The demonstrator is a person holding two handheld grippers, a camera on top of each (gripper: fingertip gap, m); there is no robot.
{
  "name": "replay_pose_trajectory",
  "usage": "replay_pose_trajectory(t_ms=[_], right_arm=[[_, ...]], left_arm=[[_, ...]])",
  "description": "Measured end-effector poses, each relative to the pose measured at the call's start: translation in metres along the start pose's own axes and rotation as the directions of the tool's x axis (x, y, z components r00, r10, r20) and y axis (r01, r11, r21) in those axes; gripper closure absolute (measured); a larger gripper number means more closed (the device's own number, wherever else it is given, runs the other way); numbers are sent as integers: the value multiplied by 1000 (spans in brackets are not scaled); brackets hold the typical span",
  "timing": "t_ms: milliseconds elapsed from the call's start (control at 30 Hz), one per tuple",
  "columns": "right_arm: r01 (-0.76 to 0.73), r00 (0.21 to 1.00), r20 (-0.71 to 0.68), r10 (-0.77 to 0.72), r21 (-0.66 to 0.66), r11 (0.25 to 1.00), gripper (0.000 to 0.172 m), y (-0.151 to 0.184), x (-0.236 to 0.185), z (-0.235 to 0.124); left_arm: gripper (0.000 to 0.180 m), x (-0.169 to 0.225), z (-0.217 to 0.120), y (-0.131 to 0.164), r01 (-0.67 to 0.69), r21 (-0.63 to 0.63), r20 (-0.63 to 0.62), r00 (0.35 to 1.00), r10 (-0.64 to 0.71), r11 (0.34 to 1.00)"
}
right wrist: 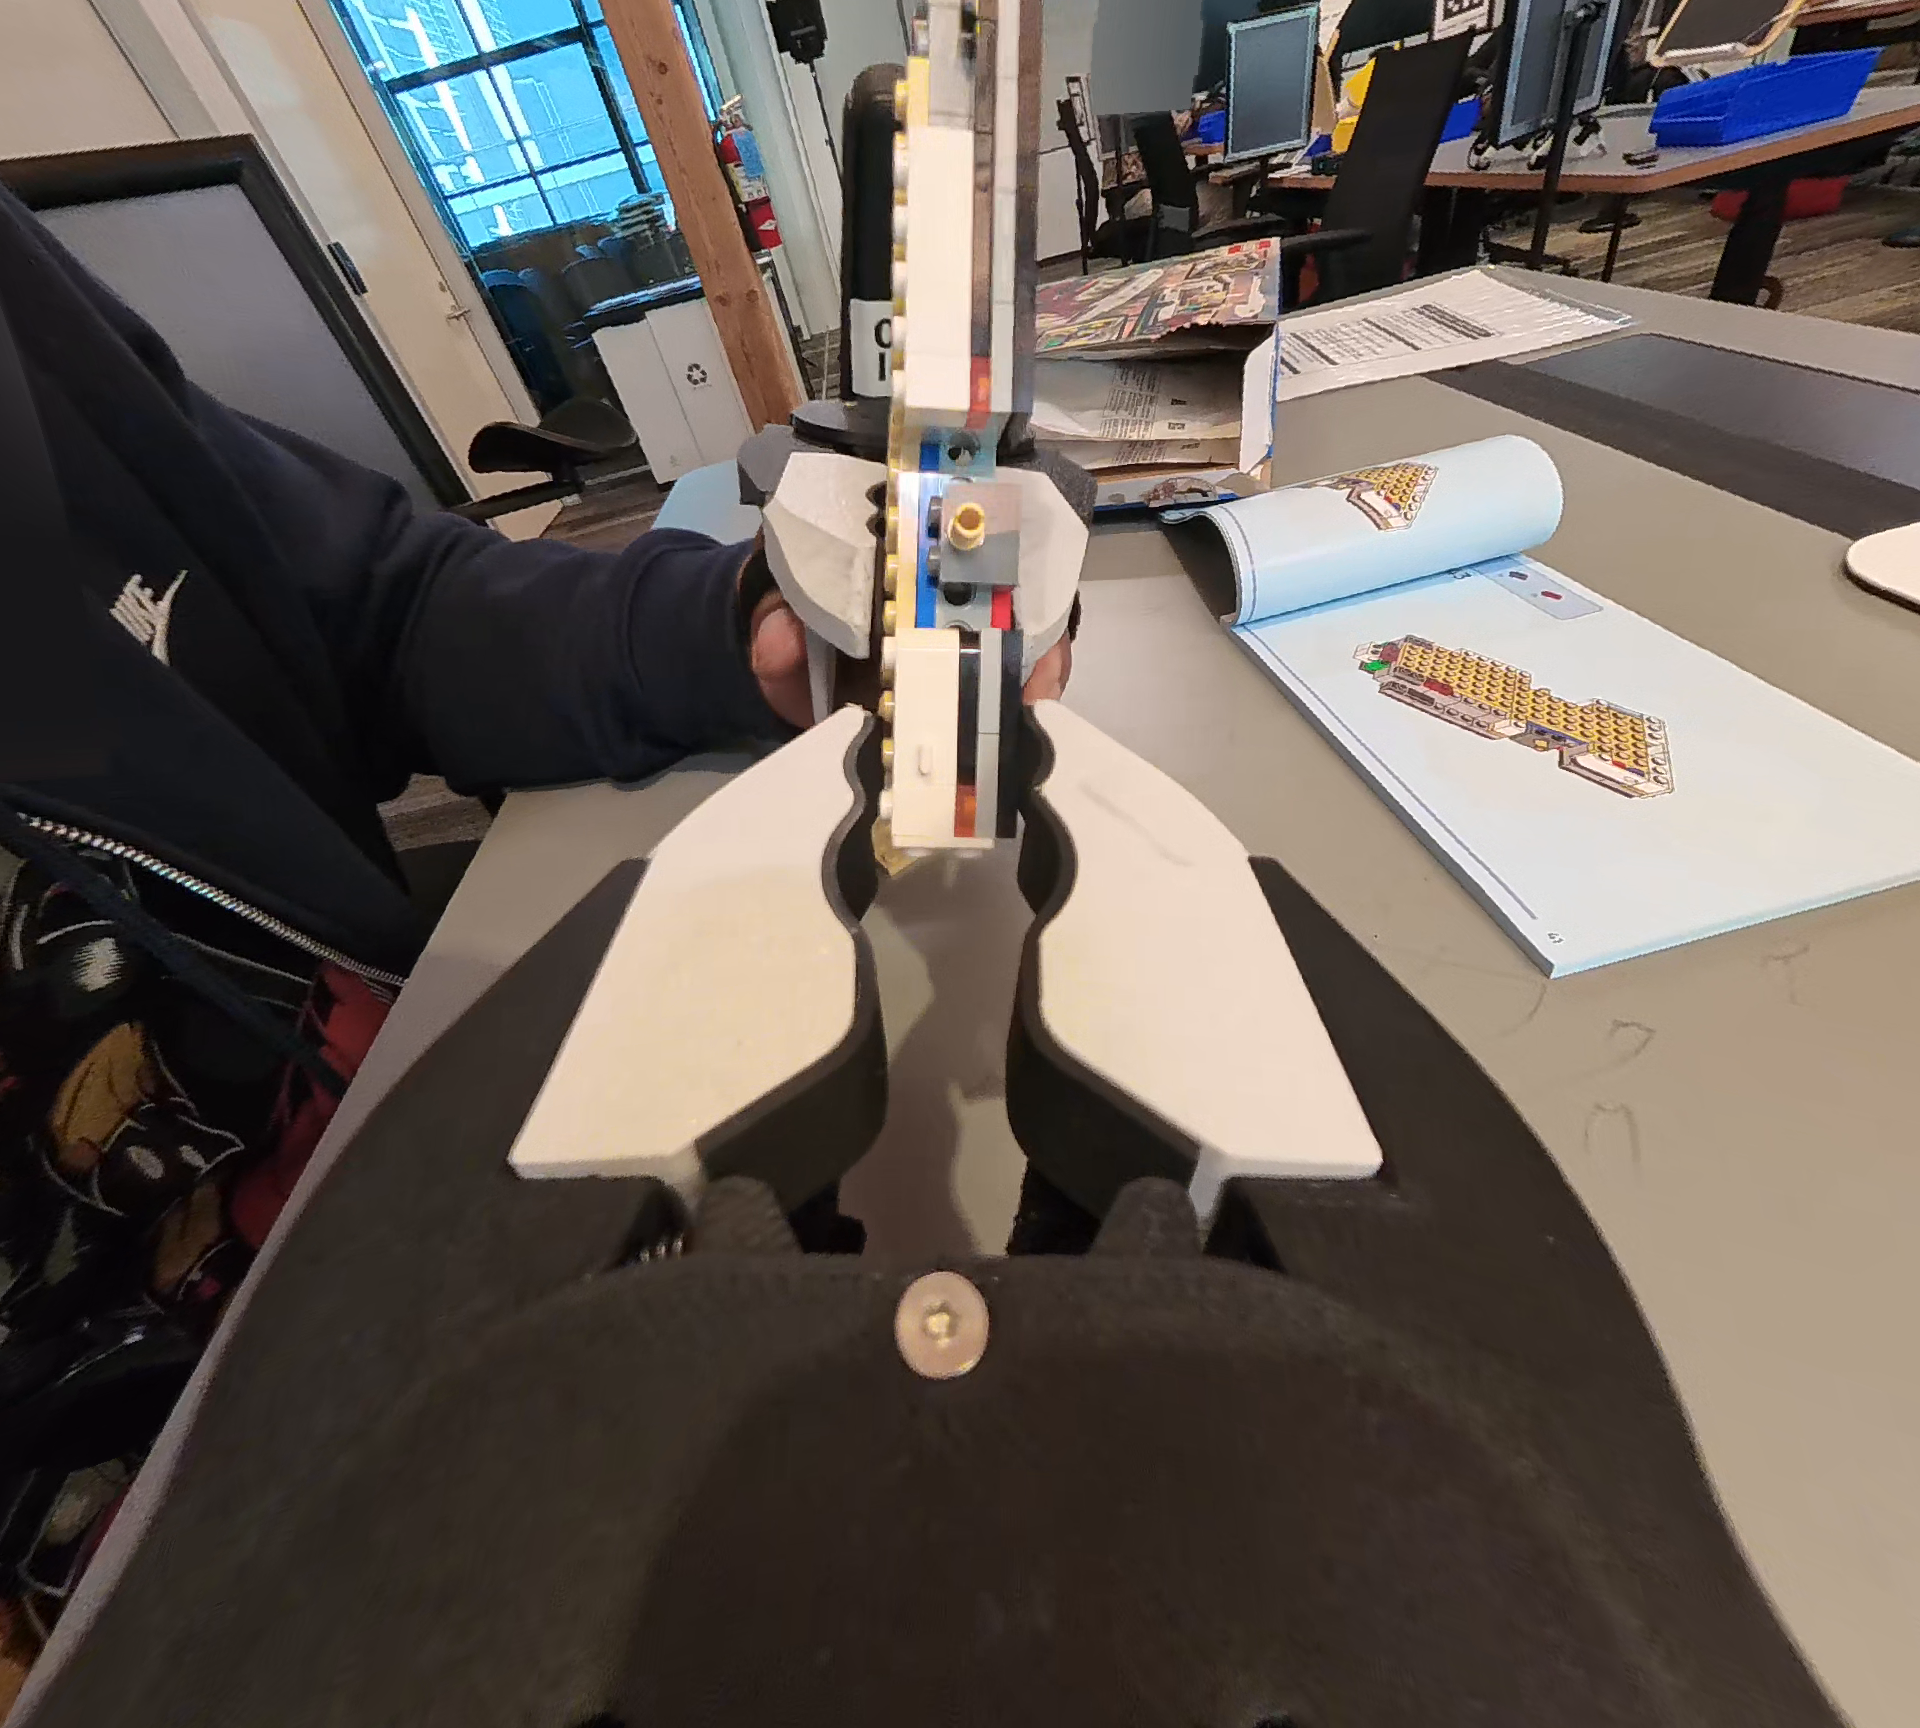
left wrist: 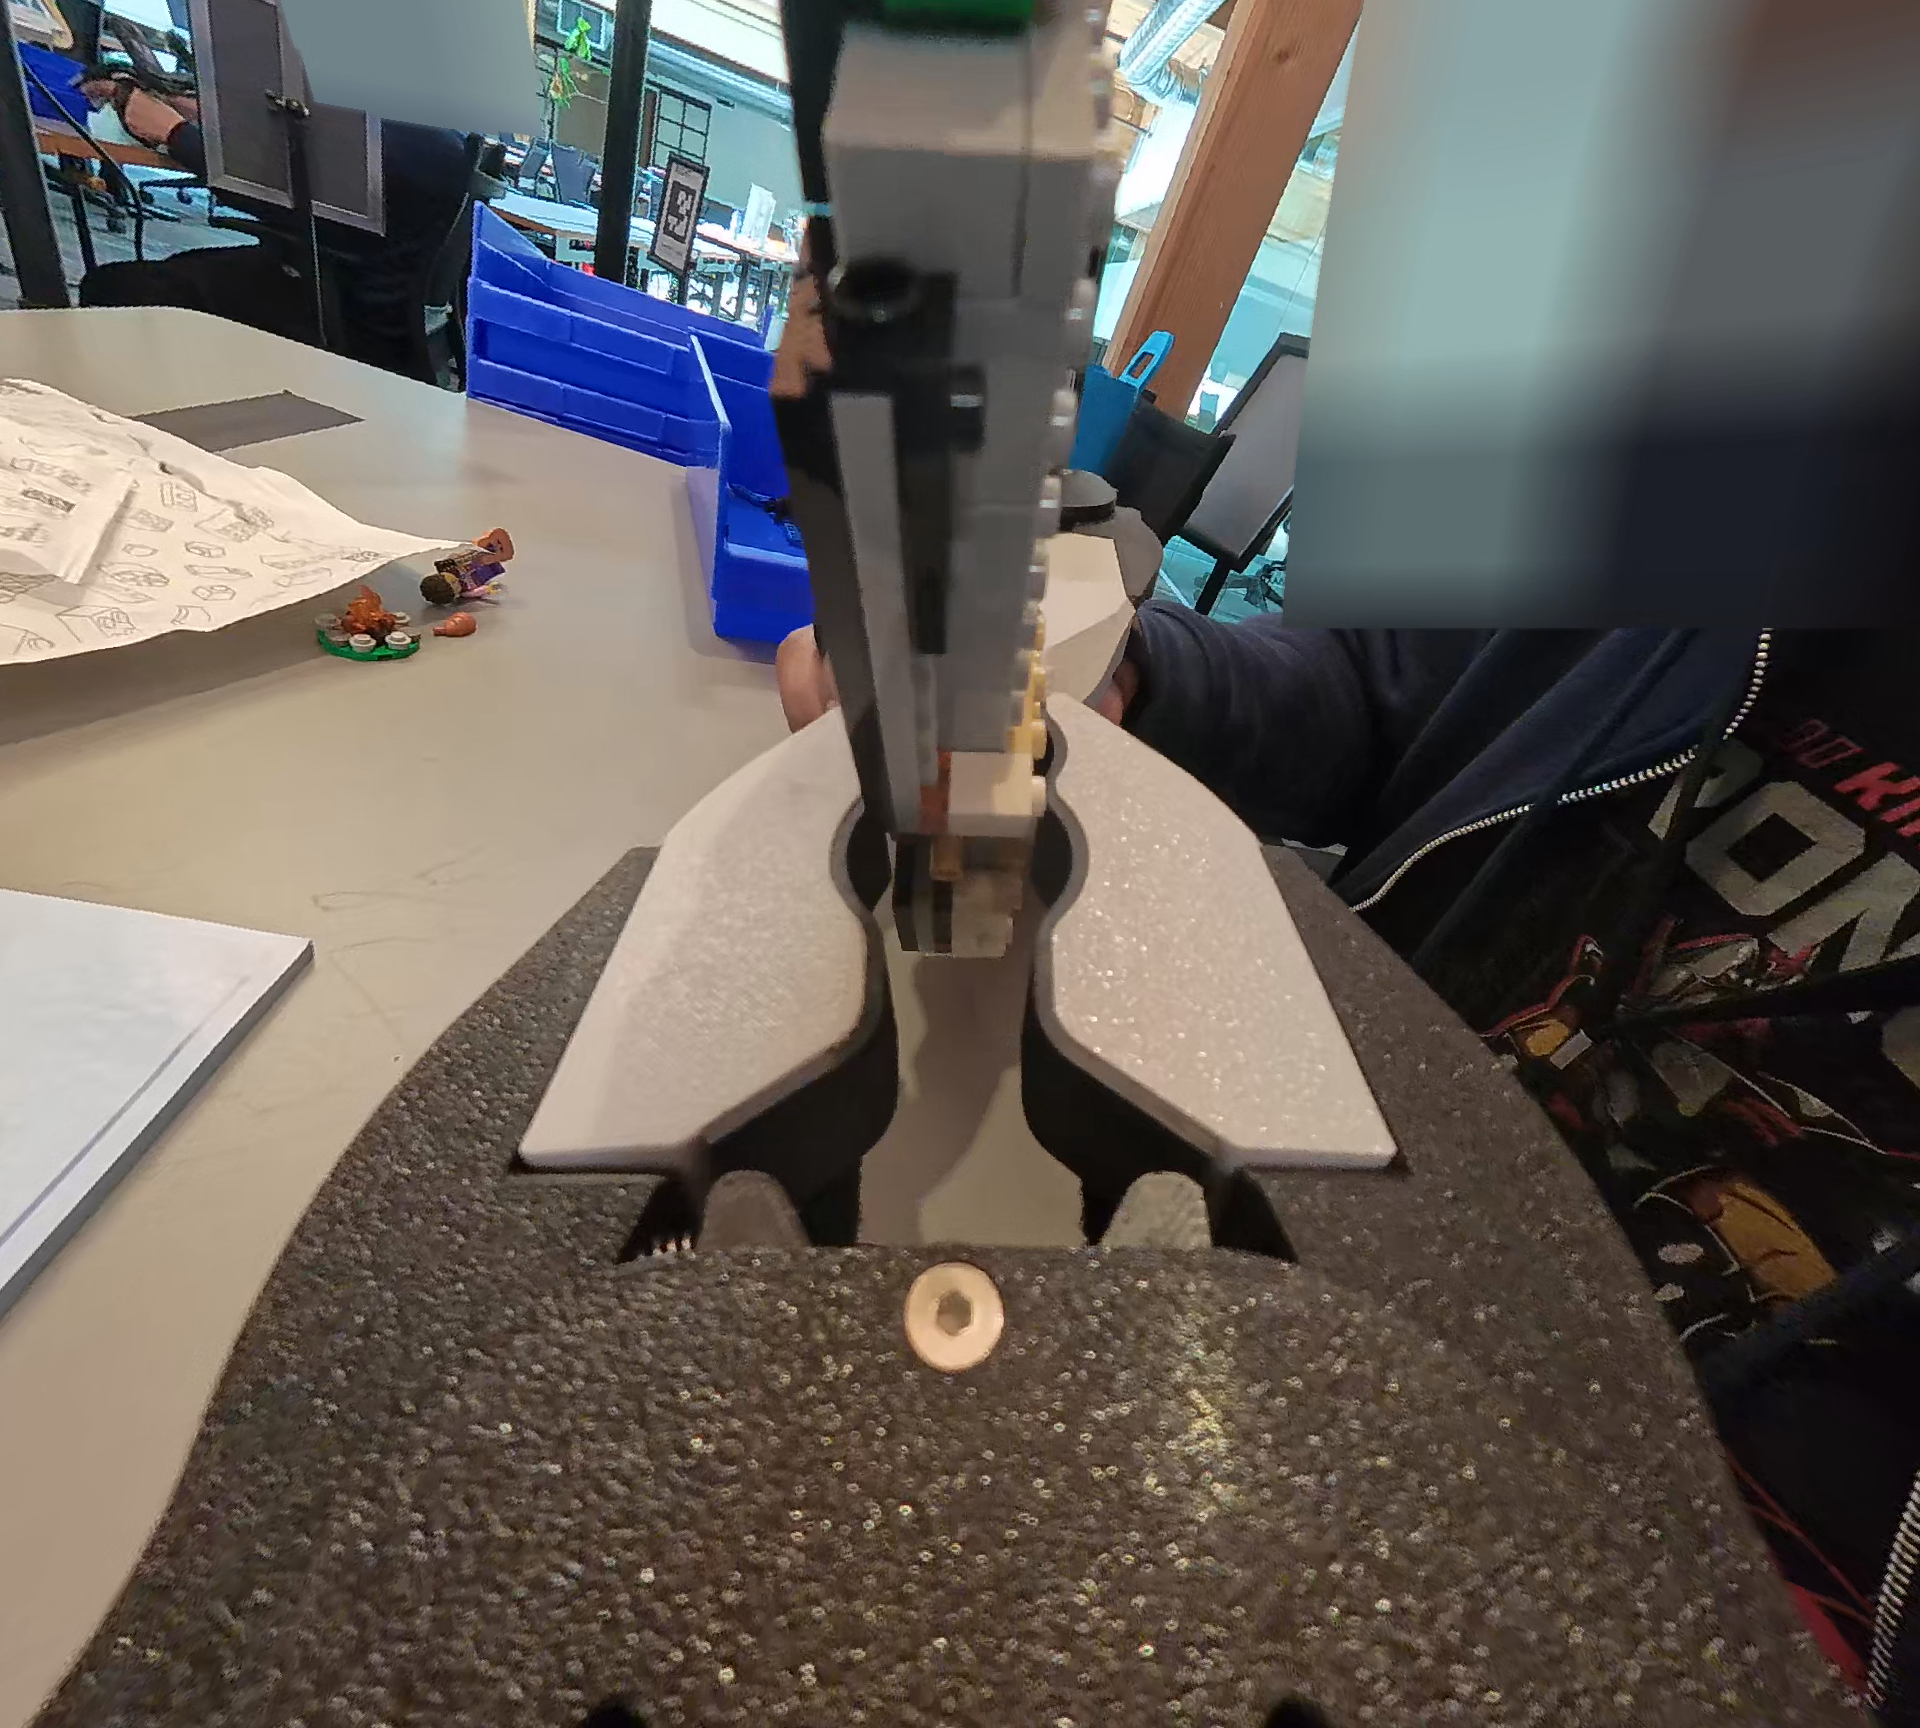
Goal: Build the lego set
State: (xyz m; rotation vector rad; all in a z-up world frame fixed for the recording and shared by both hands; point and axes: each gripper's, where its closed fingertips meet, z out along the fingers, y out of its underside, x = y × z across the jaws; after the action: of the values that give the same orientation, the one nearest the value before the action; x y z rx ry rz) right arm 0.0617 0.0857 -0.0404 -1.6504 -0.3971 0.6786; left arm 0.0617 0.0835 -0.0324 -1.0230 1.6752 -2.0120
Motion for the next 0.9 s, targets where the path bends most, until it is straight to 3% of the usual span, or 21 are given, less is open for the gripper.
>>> replay_pose_trajectory(t_ms=[333, 633, 900], right_arm=[[-123, 989, 89, 119, 39, 992, 141, -4, -2, -2], [-241, 971, 25, 240, 116, 964, 139, -5, 12, 5], [-286, 957, 12, 290, 205, 936, 140, -16, 13, 7]], left_arm=[[157, 1, 1, -8, 70, 67, -25, 997, -68, 995], [156, -20, -9, -26, 217, 242, 33, 972, -231, 946], [156, -17, 0, -23, 228, 244, 41, 969, -245, 943]])
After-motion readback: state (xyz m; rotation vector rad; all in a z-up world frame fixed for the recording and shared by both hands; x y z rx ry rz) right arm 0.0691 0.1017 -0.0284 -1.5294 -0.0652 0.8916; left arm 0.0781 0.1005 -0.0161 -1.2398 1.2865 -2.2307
